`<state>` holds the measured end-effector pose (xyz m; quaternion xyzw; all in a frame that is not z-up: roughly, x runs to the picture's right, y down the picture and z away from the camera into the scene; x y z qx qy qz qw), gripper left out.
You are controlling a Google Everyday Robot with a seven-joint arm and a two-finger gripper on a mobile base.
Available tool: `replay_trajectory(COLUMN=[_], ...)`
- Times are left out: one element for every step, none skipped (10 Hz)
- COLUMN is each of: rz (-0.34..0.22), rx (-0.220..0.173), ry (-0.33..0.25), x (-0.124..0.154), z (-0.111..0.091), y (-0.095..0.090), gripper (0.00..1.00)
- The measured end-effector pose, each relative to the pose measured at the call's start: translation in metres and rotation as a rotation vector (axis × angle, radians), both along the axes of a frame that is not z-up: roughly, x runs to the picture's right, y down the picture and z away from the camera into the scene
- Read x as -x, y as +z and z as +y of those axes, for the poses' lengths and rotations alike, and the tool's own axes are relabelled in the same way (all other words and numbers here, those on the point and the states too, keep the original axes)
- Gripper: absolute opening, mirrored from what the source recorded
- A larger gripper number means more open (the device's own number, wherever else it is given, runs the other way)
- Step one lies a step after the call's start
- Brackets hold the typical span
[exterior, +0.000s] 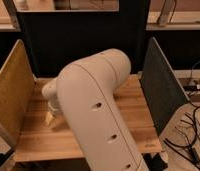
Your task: Place the eraser on the white sponge
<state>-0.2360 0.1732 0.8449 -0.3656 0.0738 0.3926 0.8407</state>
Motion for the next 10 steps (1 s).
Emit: replay_trajectory(rz=[0.0, 0.003, 0.013, 0.021, 0.027, 0.031, 0.035, 0.037, 0.04, 0.044], rx=[0.0, 0.004, 0.013, 0.018, 0.019, 0.016, 0.011, 0.002, -0.004, -0.013], ry=[0.001, 0.006, 0.019, 0.029, 0.037, 0.047, 0.056, 0.066, 0.07, 0.072], x=[0.0, 0.0, -0.001, -0.001, -0.002, -0.002, -0.003, -0.003, -0.004, -0.004], z=[0.0, 0.0, 0.002, 0.0, -0.002, -0.006, -0.01, -0.016, -0.02, -0.024], y=[0.0, 0.001, 0.004, 0.007, 0.009, 0.011, 0.013, 0.013, 0.014, 0.015], gripper=[0.8, 0.8, 0.8, 0.8, 0.8, 0.8, 0.8, 0.8, 0.8, 0.8])
